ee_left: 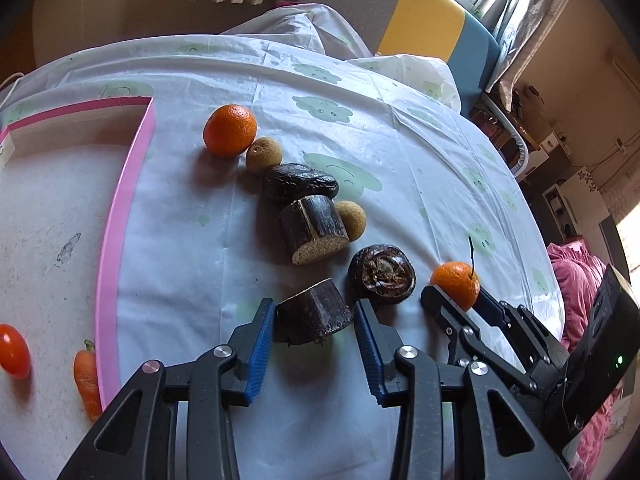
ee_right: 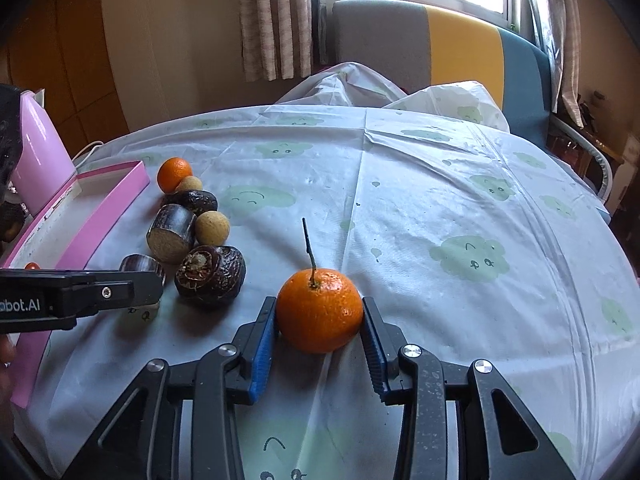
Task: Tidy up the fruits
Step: 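Grasp a dark eggplant slice with the left gripper while the right gripper holds the orange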
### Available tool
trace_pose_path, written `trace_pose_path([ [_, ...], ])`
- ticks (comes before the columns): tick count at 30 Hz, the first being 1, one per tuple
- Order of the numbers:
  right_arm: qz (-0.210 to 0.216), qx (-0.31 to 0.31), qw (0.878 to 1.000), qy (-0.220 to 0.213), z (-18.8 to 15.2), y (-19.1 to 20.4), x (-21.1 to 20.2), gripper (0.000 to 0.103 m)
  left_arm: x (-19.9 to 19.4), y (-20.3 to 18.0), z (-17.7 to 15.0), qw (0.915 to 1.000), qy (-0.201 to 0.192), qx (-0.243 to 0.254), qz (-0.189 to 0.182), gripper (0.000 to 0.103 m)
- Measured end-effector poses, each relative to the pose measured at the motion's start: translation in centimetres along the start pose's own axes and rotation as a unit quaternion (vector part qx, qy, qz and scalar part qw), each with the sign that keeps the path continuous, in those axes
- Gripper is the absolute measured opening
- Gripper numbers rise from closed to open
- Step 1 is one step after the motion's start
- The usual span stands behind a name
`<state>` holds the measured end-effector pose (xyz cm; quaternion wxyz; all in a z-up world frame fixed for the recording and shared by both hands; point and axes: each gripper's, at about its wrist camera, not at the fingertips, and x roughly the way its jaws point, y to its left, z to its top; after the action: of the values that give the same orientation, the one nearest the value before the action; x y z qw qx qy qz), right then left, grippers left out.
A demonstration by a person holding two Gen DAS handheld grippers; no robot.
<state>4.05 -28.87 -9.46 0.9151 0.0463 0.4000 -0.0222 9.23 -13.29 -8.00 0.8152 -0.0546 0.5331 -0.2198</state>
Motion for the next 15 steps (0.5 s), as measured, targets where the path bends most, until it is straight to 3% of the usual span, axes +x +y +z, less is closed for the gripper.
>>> trace_pose_path([
  [15, 0.011, 0.015, 1.000, 0.006, 0.1, -0.4, 0.3, 0.041, -6.2, 1.8, -0.6, 0.9959, -0.069, 0.018, 0.056, 0.040],
])
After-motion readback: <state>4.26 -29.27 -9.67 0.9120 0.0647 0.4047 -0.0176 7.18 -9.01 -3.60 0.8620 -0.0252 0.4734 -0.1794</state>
